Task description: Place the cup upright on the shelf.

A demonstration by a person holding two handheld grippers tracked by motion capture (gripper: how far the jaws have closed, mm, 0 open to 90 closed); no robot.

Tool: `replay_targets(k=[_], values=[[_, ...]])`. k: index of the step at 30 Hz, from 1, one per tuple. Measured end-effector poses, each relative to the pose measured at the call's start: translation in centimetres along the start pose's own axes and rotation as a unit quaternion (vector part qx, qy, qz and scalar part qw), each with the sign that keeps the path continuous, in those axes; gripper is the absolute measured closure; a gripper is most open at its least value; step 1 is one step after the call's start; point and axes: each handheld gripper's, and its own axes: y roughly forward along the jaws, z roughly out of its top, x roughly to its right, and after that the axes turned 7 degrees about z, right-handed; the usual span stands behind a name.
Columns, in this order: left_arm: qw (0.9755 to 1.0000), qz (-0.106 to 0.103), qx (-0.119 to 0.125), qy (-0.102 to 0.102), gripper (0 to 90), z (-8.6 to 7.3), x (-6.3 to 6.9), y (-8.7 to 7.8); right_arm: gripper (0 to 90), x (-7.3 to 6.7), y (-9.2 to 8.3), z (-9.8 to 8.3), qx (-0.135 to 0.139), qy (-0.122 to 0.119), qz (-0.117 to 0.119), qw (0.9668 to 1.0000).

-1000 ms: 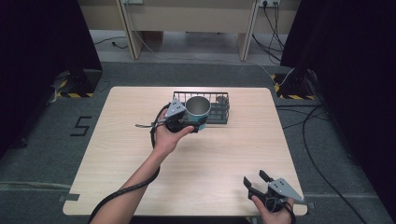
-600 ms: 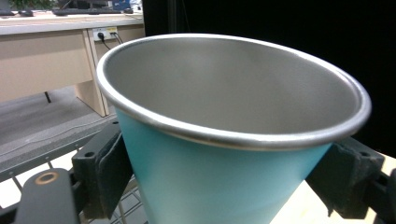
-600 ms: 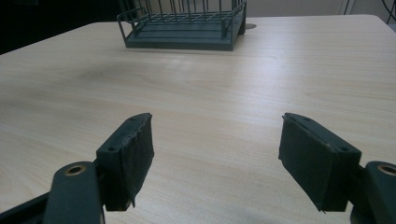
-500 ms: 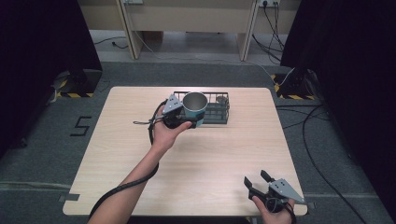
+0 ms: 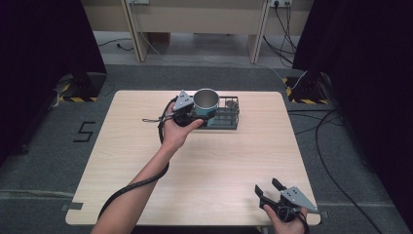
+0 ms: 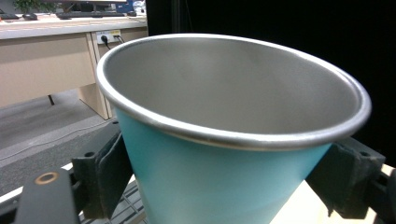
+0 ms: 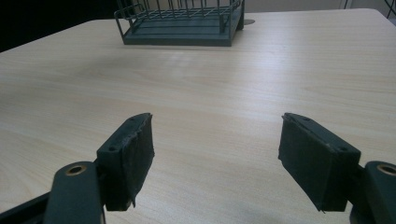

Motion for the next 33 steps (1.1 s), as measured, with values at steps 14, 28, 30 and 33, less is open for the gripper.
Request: replay_targets(k=[14, 28, 30, 33], values=[[0.9999, 0.009, -0.003, -0.014, 15.9, 0.2, -1.0, 1.5, 27.8, -0.1, 0.2, -0.1, -0.002, 0.008, 0.004, 1.0000], [0.9995, 0.022, -0.002, -0.024, 15.9, 0.9, -1.9, 3.1, 28.4, -0.2, 0.2, -0.1, -0.002, 0.013, 0.010, 0.9999], [0.9994, 0.026, -0.003, -0.023, 15.9, 1.0, -2.0, 3.3, 28.6, -0.2, 0.2, 0.0, -0.002, 0.011, 0.011, 0.9999], [0.9992, 0.031, -0.002, -0.023, 15.9, 1.3, -2.2, 3.6, 29.0, -0.3, 0.2, -0.1, -0.003, 0.012, 0.014, 0.9998]])
